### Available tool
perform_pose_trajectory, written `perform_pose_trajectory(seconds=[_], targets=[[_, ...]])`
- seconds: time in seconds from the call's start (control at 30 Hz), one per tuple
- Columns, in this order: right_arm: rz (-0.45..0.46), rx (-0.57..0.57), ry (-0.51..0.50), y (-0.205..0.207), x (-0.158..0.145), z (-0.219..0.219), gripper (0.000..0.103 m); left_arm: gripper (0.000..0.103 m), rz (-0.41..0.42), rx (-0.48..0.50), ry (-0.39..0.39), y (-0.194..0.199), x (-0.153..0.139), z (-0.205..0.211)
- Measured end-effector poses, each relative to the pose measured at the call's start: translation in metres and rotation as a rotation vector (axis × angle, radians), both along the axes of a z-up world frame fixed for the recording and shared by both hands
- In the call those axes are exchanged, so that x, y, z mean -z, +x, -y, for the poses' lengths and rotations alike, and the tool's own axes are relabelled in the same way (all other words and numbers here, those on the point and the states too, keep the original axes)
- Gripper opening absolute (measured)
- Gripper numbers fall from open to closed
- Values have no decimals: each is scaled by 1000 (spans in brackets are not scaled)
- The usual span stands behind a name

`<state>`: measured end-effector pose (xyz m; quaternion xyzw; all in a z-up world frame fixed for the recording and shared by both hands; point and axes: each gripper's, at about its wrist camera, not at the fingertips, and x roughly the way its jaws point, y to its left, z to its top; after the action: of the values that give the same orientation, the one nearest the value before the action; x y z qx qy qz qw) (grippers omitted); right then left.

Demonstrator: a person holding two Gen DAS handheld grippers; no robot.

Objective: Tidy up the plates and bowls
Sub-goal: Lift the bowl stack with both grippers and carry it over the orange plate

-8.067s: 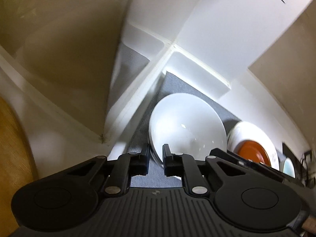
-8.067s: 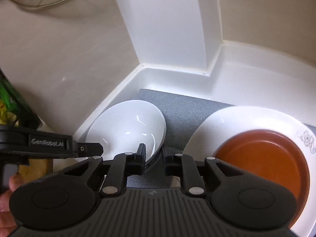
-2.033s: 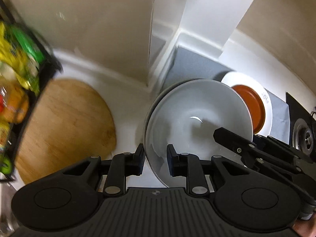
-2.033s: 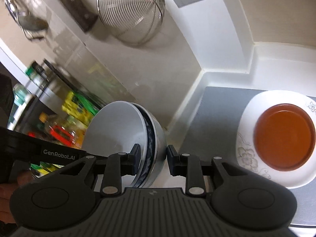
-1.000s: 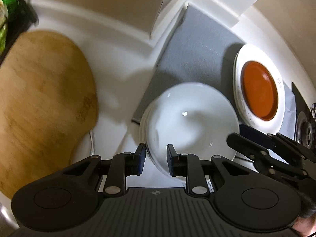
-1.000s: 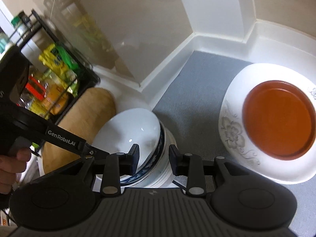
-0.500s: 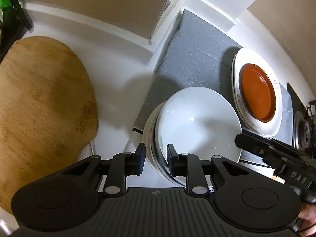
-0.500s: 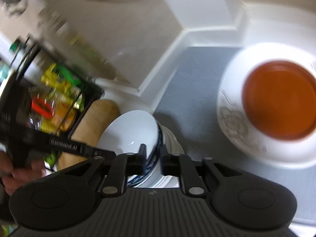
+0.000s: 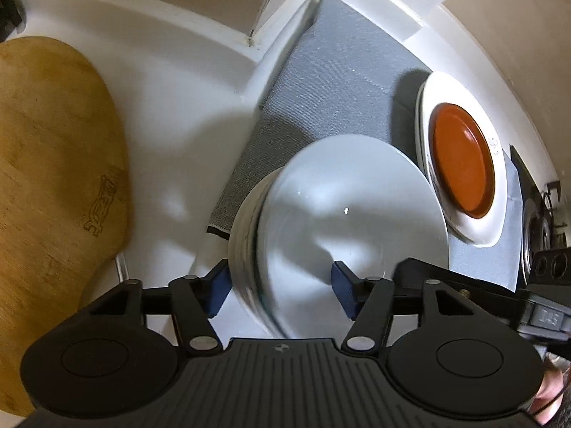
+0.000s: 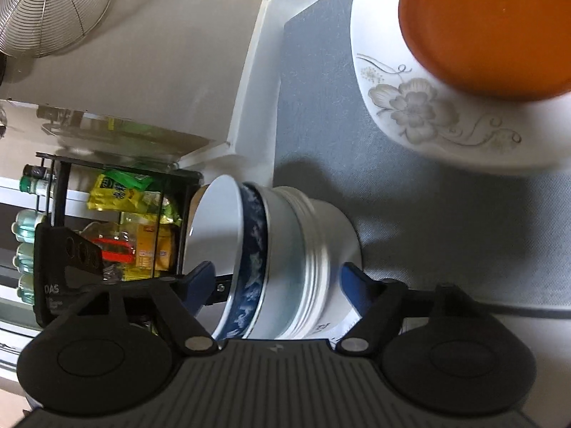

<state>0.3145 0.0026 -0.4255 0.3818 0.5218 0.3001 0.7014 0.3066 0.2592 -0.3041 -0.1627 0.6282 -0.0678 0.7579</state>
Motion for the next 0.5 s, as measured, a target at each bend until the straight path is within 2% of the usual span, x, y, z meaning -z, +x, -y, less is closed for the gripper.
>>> perform_pose_trajectory(seconds=[0.03, 0.1, 0.2, 0.4, 0.5], targets=[[1, -3, -6, 0, -1, 1, 67, 53, -1, -10, -11, -3, -1, -4], [-10, 15, 29, -1, -2, 10, 61, 48, -16, -26, -37, -6, -2, -11], [-9, 10, 22, -1, -3, 12, 59, 48, -31, -32, -43, -8, -1, -11], [15, -2, -60, -1, -15, 10, 57, 48, -17, -2, 29, -5, -12, 9], [14, 17, -68, -2, -15, 20, 57, 48, -23, 15, 28, -3, -14, 18]])
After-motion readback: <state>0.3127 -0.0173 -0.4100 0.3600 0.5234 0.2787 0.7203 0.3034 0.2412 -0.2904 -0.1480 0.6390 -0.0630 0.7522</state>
